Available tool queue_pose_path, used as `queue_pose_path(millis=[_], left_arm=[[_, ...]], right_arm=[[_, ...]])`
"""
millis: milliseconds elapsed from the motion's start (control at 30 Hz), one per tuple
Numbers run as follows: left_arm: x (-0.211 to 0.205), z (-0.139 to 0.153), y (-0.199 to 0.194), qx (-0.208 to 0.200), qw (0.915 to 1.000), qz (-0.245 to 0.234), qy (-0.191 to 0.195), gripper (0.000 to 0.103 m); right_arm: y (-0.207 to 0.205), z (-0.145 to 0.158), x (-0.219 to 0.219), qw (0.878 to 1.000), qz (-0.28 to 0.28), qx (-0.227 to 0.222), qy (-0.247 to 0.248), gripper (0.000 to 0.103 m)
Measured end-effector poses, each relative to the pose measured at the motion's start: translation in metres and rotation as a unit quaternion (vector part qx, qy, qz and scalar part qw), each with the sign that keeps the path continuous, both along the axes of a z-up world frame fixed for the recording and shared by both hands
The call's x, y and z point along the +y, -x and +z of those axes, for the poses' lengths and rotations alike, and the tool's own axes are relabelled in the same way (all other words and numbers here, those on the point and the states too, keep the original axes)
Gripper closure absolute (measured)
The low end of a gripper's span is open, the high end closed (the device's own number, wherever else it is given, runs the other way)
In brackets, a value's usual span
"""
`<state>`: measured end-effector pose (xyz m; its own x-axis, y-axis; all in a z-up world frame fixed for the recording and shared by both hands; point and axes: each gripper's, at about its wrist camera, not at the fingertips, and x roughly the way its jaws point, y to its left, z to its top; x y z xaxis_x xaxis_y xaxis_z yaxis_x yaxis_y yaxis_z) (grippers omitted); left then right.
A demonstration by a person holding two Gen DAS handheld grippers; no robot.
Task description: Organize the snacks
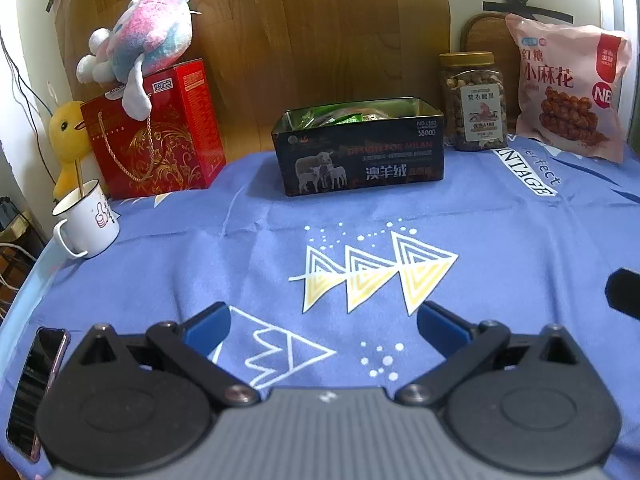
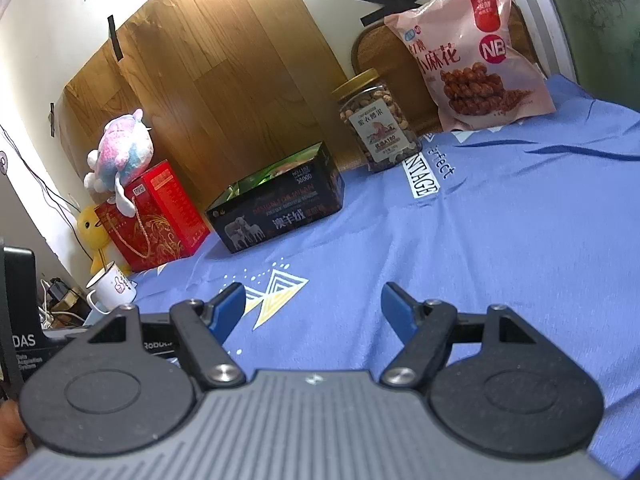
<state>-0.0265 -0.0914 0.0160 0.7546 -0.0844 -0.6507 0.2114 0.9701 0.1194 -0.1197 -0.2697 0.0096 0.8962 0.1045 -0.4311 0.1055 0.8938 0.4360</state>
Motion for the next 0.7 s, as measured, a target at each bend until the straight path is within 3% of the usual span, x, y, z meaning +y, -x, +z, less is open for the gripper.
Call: queue_pose_path(millis=[300, 533, 700], left_arm=[[0.000, 0.006, 0.005, -0.008, 1.0000, 0.002, 0.002, 0.000], [-0.003, 0.015, 0.008, -0.031, 0.9993, 0.013, -0.017, 0.000], [-0.003, 0.011, 0.005, -0.023, 0.9993, 0.019, -0.021, 0.000]], right_arm=[[0.009, 0.003, 0.001, 1.000, 0.000, -0.015, 0.002, 0.026], [0.011, 0.008, -0.006, 1.000, -0.003, -0.030, -0.009, 0.026], [0.015, 0.007, -0.007, 0.999, -0.003, -0.038, -0.012, 0.026]])
